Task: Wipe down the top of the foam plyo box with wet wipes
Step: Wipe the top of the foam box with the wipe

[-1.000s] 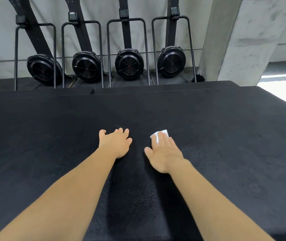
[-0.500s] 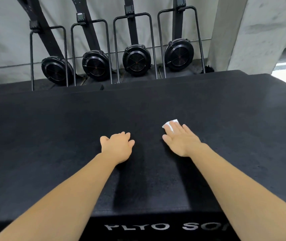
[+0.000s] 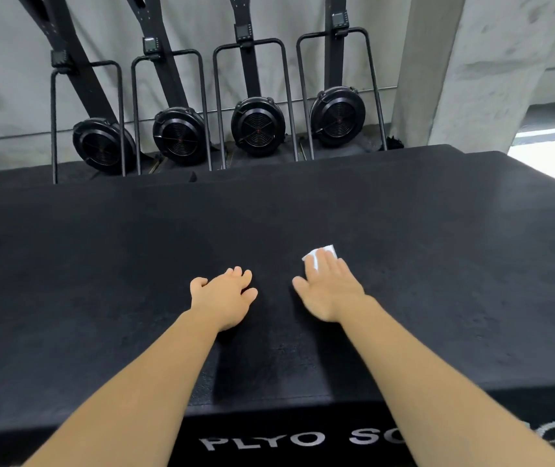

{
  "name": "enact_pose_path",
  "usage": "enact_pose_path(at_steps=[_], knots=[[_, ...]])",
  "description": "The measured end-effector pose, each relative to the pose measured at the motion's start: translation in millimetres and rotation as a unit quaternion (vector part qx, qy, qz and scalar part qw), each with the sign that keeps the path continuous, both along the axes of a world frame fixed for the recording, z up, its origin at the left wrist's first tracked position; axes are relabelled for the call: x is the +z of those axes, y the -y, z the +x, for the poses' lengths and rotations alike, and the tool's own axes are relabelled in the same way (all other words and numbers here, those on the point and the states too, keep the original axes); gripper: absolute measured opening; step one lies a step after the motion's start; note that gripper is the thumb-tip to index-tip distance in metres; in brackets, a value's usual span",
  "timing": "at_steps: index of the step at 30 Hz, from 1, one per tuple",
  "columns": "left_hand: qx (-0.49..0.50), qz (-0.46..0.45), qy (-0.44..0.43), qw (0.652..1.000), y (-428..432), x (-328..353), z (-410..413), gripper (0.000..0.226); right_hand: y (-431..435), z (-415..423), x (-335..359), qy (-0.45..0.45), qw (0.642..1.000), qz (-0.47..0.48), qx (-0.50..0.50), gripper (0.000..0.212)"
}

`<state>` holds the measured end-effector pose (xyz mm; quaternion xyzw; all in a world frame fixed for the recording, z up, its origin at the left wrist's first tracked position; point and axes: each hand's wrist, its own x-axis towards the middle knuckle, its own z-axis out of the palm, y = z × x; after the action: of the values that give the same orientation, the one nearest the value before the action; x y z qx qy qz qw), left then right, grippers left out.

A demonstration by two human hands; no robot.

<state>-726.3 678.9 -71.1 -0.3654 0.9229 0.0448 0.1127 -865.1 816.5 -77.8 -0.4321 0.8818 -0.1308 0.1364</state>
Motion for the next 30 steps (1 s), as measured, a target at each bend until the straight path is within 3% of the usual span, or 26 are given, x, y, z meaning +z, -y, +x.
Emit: enact_pose_path(at_steps=[6,10,14,21,26,30], knots=[[0.0,-0.021,0.018,1.0,-2,4,-2,0.049,7,61,-2,-0.014,0.995,0.0,0.097,0.057],[0.004,-0.023,0.028,0.999,-6,6,-3,0.048,3,58,-2,-0.018,0.987,0.015,0.159,0.057],[0.011,-0.007,0.043,0.999,-6,8,-4,0.05,-19,15,1,-0.021,0.993,-0.051,0.103,0.043],[-0.004,0.004,0.032,0.999,-4,6,-3,0.05,-43,-72,-1,0.021,0.998,0.034,-0.05,0.049],[-0.011,0.003,0.022,1.0,-2,2,-1,0.05,-35,-61,-1,0.016,0.995,0.03,-0.093,0.054],[-0.017,-0.004,0.028,0.999,1,1,-1,0.05,-28,-17,-3,-0.004,0.998,0.003,-0.057,0.055]])
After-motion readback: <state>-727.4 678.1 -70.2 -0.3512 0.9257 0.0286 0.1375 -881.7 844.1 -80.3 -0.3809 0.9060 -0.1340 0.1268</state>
